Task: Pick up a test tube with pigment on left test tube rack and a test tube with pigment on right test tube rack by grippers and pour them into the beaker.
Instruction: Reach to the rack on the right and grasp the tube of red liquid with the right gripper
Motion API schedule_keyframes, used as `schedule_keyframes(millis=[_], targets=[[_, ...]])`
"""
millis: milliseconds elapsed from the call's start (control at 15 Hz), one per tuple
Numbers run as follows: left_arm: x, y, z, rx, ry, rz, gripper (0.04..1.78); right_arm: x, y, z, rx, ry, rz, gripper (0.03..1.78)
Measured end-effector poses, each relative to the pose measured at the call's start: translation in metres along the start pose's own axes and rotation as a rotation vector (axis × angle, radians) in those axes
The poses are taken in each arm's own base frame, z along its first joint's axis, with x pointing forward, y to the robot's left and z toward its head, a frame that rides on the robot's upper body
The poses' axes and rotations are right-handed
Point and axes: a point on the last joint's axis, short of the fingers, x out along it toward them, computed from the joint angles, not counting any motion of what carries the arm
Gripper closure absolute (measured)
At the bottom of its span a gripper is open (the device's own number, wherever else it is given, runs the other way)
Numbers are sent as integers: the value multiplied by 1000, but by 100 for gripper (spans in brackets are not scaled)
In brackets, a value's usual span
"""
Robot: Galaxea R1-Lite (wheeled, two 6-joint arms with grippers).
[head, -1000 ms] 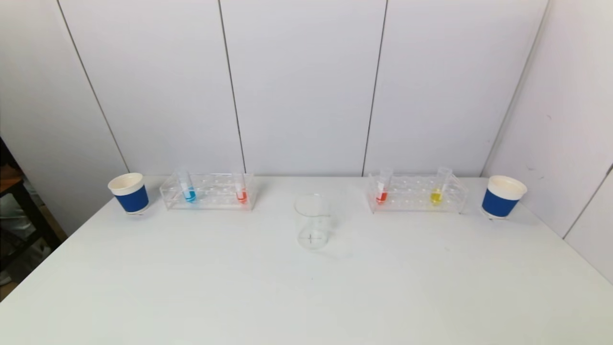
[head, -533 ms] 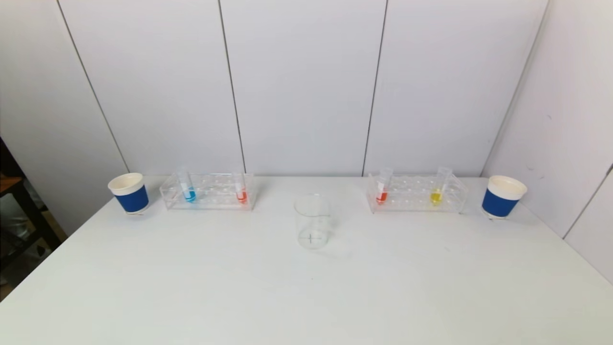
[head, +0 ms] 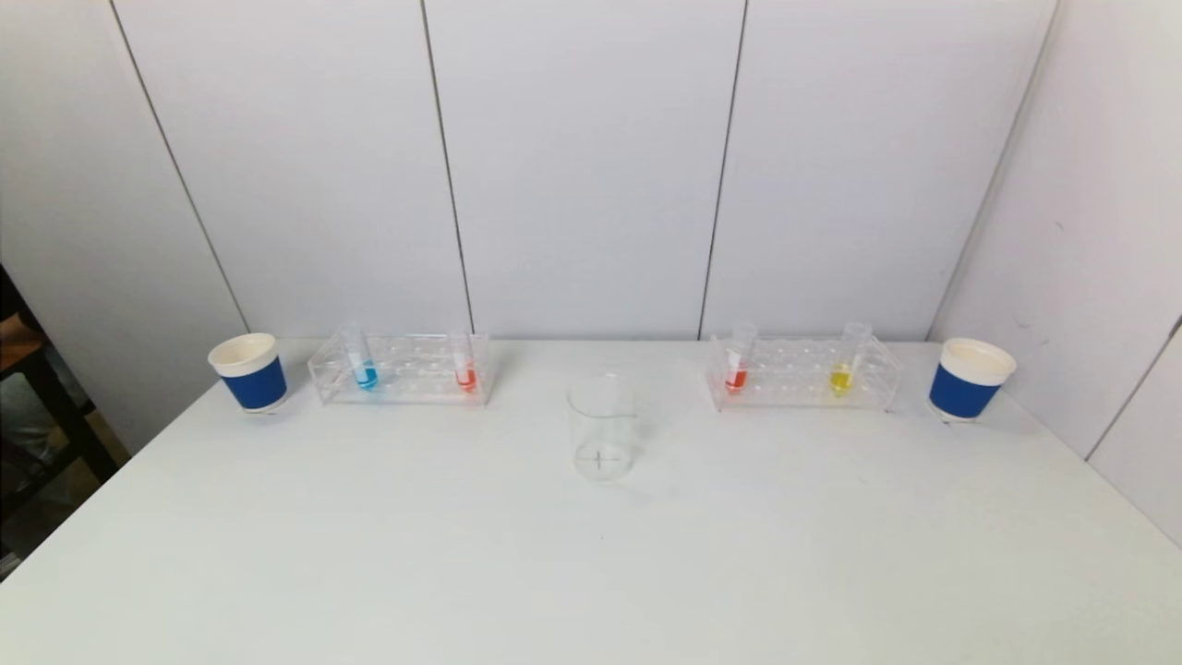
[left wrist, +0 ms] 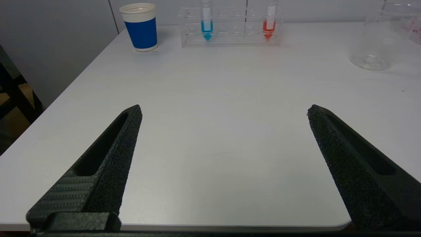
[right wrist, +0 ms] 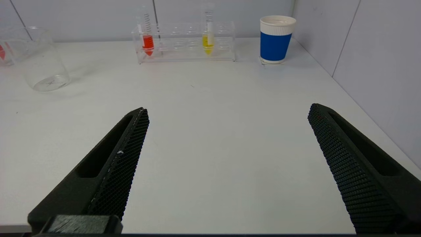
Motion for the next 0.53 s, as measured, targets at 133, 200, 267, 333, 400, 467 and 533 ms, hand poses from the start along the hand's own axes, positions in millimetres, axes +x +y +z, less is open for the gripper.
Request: schedule_keyframes(millis=[133,200,267,333,400,467,533], targets=[[0,0,0,0,1,0,6,0,0,0,-3,-1,0,5],[0,0,0,0,0,0,6,0,0,0,-6,-1,2,5],[0,0,0,0,0,0,6,0,0,0,-14,0,6,5],[0,0,0,0,0,0,6,0,0,0,-26,-4,9,5],[0,0,0,0,0,0,6,0,0,2,-36,-15,13,5],[0,0,0,0,0,0,6,-2,1,8,-40,-38,21,5],[0,0,0,0,0,0,6,-4,1,15,-40,-56,34,5]])
